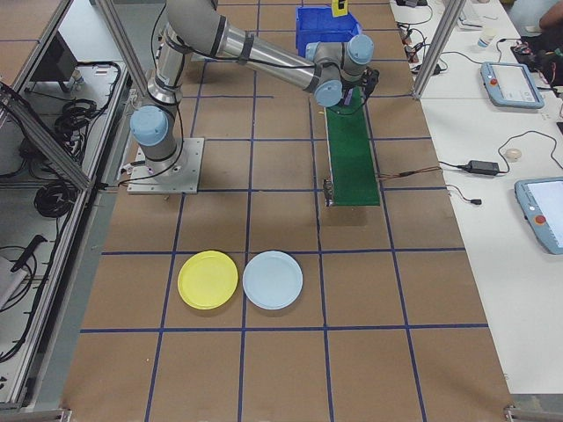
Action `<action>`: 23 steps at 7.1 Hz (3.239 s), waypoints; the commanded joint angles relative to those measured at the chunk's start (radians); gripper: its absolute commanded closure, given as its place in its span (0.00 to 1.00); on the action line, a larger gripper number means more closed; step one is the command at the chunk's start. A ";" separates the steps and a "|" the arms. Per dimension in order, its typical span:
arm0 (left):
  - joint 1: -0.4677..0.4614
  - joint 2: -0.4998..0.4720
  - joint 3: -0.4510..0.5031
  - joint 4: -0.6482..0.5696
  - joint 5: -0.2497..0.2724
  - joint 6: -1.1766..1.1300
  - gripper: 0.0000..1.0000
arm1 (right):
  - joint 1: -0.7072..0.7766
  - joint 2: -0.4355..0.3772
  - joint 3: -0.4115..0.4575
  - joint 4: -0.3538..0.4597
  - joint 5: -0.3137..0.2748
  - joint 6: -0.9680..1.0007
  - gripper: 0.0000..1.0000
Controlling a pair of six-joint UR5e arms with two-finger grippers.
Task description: Move block left to right into plate
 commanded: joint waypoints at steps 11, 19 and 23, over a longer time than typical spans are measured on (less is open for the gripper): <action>-0.089 -0.084 -0.104 0.154 -0.084 -0.031 0.00 | -0.318 -0.203 0.088 0.013 -0.596 -1.128 0.67; 0.075 0.383 -0.142 -0.366 0.011 -0.007 0.00 | -1.049 -0.156 0.297 -0.159 -0.499 -1.865 0.69; 0.071 0.392 -0.139 -0.409 -0.017 0.017 0.00 | -1.065 -0.134 0.328 -0.171 -0.497 -1.816 0.00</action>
